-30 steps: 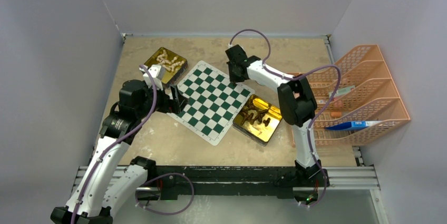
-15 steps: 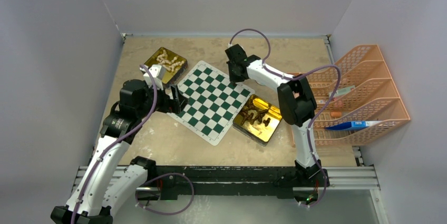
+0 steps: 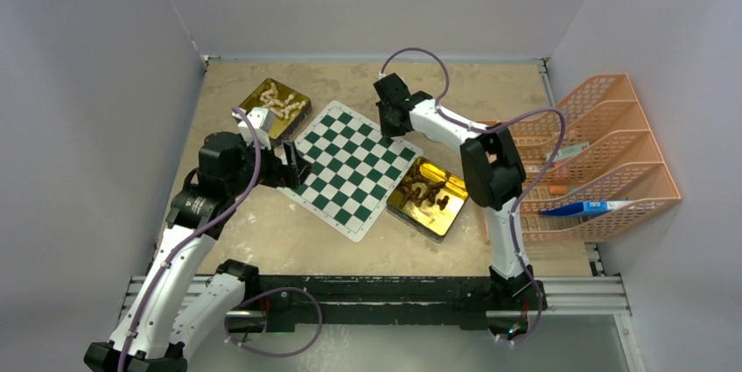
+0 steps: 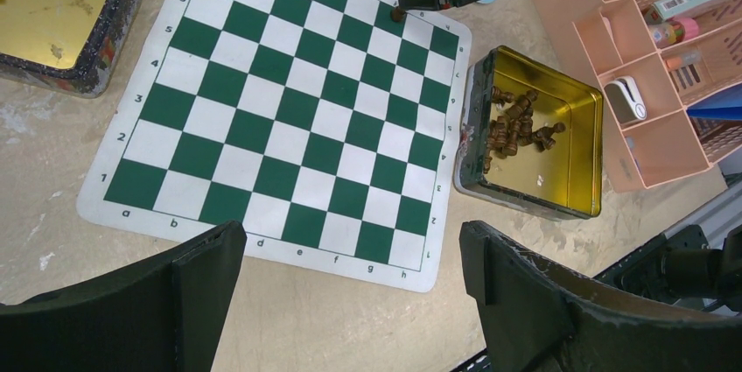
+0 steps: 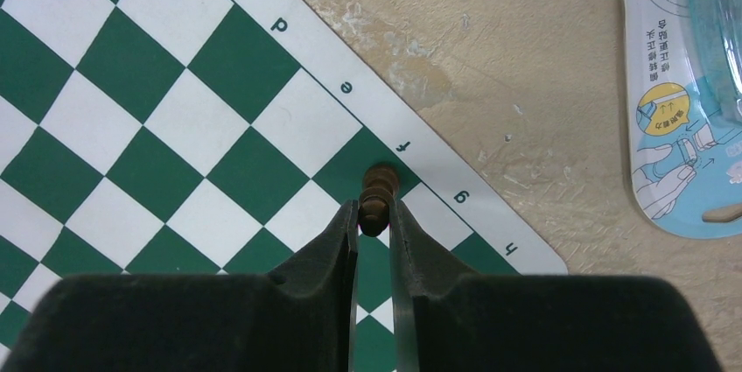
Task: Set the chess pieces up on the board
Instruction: Place the chess piece on the chessboard.
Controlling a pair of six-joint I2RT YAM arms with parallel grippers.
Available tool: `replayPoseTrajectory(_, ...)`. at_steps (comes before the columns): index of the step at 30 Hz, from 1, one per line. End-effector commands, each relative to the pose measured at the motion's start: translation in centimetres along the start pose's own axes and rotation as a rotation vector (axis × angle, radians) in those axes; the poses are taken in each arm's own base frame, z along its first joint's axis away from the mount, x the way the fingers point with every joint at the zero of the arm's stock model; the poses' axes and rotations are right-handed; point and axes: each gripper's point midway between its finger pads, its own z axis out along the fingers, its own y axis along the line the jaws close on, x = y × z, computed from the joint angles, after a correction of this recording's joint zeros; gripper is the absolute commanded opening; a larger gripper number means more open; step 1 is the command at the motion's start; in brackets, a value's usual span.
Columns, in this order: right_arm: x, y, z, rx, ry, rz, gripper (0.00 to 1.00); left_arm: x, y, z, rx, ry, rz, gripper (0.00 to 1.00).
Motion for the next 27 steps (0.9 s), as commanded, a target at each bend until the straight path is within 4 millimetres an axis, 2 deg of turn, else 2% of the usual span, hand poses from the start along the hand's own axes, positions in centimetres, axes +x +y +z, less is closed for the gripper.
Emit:
replayPoseTrajectory(1,-0.4,0.7,0.1,-0.022,-0.009,-0.004,0.19,-0.8,-0.2,-0.3,0.002,-0.034,0.013,0.93)
replayPoseTrajectory(15,0.0,1.1,0.4,-0.041,0.005,-0.006,0.21,-0.7,0.0,-0.2,-0.007,-0.03,0.01,0.93)
replayPoseTrajectory(22,-1.3,1.1,-1.1,-0.04,-0.03,0.003,0.2,-0.6,0.1,-0.1,-0.011,-0.026,0.007,0.93)
replayPoseTrajectory(27,-1.6,1.4,-1.3,-0.05,-0.04,0.008,0.2,-0.6,0.1,-0.1,-0.011,-0.024,0.007,0.93)
